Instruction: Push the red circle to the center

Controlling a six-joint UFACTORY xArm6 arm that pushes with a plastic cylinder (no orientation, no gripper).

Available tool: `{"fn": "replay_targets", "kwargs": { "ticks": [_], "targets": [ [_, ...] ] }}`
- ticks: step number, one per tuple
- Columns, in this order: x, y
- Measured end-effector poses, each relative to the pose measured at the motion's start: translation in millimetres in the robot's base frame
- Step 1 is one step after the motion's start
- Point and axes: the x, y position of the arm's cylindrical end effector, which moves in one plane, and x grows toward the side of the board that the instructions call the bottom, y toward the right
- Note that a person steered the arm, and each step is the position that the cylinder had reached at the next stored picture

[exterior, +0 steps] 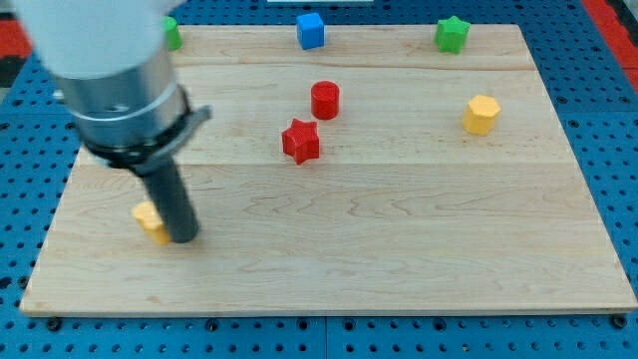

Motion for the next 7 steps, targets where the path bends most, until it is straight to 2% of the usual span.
{"fn": "replay_targets", "kwargs": {
  "ticks": [1, 2, 3, 4, 6, 7],
  "targets": [
    [-28.8, -4.8],
    [-31.1, -36.5],
    [-59.9, -26.2],
    [-88.2, -10.0],
    [-117.5, 66.8],
    [-136.5, 78.7]
  ]
}}
